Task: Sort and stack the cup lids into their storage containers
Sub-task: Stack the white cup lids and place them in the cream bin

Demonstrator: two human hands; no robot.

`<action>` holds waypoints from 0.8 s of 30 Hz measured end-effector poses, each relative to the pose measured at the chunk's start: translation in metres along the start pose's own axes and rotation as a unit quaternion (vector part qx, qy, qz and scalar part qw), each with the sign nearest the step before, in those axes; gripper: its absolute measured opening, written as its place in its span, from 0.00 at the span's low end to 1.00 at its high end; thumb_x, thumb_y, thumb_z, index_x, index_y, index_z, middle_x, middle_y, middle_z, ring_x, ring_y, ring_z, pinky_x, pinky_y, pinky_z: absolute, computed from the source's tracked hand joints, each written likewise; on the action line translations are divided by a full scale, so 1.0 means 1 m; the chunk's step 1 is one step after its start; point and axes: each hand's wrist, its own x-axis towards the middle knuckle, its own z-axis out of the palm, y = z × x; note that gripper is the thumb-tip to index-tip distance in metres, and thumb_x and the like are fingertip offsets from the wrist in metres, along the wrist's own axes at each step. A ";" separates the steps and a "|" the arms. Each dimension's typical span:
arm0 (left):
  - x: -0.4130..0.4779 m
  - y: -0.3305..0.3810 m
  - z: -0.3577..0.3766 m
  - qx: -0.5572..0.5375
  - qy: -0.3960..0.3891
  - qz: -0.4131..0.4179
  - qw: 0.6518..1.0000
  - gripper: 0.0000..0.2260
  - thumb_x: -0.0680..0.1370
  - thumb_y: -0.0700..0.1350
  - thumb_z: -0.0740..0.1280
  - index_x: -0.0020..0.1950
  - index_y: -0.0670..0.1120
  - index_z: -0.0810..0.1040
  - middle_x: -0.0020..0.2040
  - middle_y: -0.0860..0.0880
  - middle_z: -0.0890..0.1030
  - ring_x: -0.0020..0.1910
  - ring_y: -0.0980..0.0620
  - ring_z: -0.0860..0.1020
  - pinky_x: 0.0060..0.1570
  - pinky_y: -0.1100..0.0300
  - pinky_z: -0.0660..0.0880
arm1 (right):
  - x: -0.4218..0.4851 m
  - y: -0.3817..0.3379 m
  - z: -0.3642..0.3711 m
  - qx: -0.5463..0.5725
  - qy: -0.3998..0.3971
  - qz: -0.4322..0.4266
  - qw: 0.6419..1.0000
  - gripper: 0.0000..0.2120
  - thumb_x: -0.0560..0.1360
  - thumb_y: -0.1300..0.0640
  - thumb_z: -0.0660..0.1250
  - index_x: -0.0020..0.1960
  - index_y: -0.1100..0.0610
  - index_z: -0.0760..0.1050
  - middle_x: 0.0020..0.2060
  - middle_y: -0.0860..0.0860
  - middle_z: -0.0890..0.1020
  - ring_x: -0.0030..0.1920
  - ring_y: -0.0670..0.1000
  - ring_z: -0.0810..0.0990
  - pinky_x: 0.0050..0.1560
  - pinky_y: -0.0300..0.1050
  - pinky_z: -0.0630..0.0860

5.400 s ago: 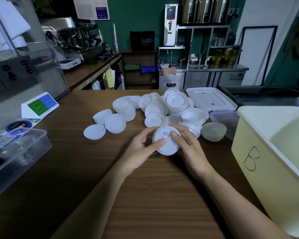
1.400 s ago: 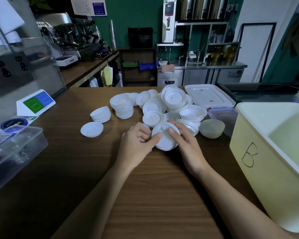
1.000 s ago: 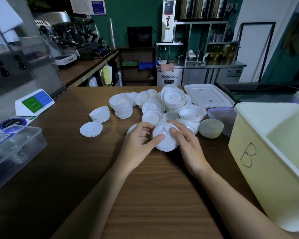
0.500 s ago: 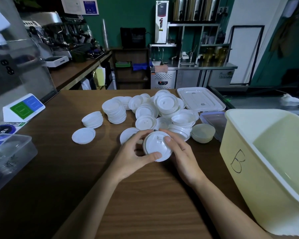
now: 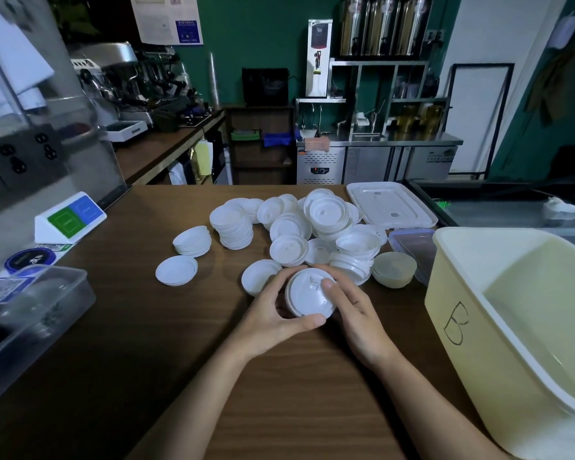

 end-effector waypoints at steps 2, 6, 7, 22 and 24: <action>-0.002 0.006 -0.002 -0.017 0.010 -0.013 1.000 0.26 0.75 0.52 0.78 0.71 0.58 0.76 0.67 0.54 0.81 0.69 0.52 0.78 0.70 0.44 0.75 | -0.003 -0.003 0.001 0.004 0.000 0.005 1.000 0.19 0.84 0.50 0.64 0.72 0.56 0.78 0.67 0.57 0.82 0.71 0.60 0.78 0.75 0.70 0.68; -0.013 0.017 -0.009 -0.030 0.031 -0.028 0.999 0.25 0.73 0.56 0.78 0.70 0.57 0.79 0.64 0.51 0.84 0.66 0.48 0.80 0.66 0.39 0.78 | -0.012 -0.016 0.008 0.010 -0.011 0.006 1.000 0.19 0.84 0.48 0.65 0.71 0.55 0.79 0.67 0.56 0.83 0.71 0.59 0.78 0.76 0.70 0.68; -0.015 0.021 -0.010 -0.030 0.030 -0.027 0.999 0.25 0.73 0.56 0.78 0.70 0.58 0.79 0.62 0.50 0.84 0.65 0.47 0.81 0.65 0.39 0.78 | -0.014 -0.021 0.010 0.010 -0.014 0.006 1.000 0.19 0.84 0.48 0.65 0.71 0.55 0.79 0.67 0.55 0.83 0.71 0.58 0.79 0.76 0.69 0.68; -0.007 0.173 0.025 0.028 -0.012 0.094 0.995 0.24 0.72 0.61 0.78 0.67 0.60 0.80 0.62 0.55 0.83 0.62 0.49 0.83 0.53 0.49 0.84 | -0.068 -0.192 -0.039 -0.083 0.028 -0.085 0.993 0.14 0.86 0.46 0.64 0.68 0.46 0.80 0.60 0.45 0.85 0.63 0.49 0.83 0.65 0.51 0.81; -0.001 0.187 0.041 0.071 -0.023 0.123 0.990 0.24 0.72 0.61 0.78 0.67 0.60 0.80 0.61 0.57 0.84 0.63 0.53 0.82 0.58 0.48 0.82 | -0.076 -0.210 -0.060 -0.102 0.030 -0.077 0.991 0.14 0.85 0.46 0.64 0.67 0.47 0.81 0.58 0.48 0.86 0.60 0.51 0.85 0.61 0.52 0.83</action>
